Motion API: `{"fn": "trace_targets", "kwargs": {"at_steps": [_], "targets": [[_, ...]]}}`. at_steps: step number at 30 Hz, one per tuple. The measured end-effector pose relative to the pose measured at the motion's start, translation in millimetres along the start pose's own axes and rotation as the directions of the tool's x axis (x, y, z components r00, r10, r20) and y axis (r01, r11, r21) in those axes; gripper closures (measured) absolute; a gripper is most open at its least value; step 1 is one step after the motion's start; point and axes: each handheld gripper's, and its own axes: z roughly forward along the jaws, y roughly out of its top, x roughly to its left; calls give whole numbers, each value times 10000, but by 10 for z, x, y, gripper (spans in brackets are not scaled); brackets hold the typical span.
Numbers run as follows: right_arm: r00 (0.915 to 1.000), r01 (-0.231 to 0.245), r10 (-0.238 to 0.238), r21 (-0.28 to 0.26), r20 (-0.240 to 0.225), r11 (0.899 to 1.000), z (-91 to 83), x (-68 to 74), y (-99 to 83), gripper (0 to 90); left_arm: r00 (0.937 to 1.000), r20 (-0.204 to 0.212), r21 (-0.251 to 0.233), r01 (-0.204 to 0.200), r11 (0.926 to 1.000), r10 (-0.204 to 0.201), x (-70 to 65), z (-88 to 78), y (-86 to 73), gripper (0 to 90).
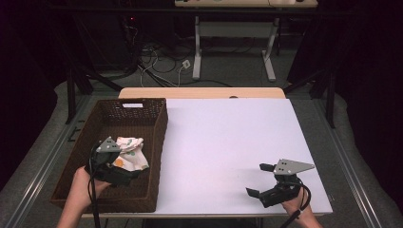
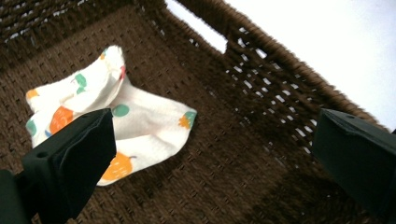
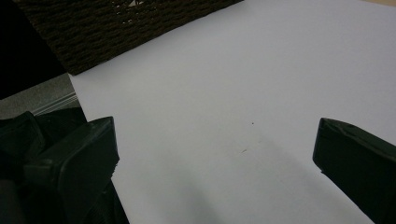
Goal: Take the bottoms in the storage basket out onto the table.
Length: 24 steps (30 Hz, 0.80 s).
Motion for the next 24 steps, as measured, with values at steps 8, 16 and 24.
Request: {"fn": "trace_targets", "kwargs": {"at_steps": [8,16,24], "targets": [[10000,4,-3,-66,72,10000,0,14,-11,0,9999,-136,545,-86,9985,93,98,58,23,2],[10000,63,-63,-81,56,9999,6,20,-12,0,9996,-259,1118,-62,9937,91,244,119,84,2],[9999,99,-99,-70,27,9999,-35,28,-12,0,9985,-532,1761,230,9841,-138,384,229,148,2]]}}
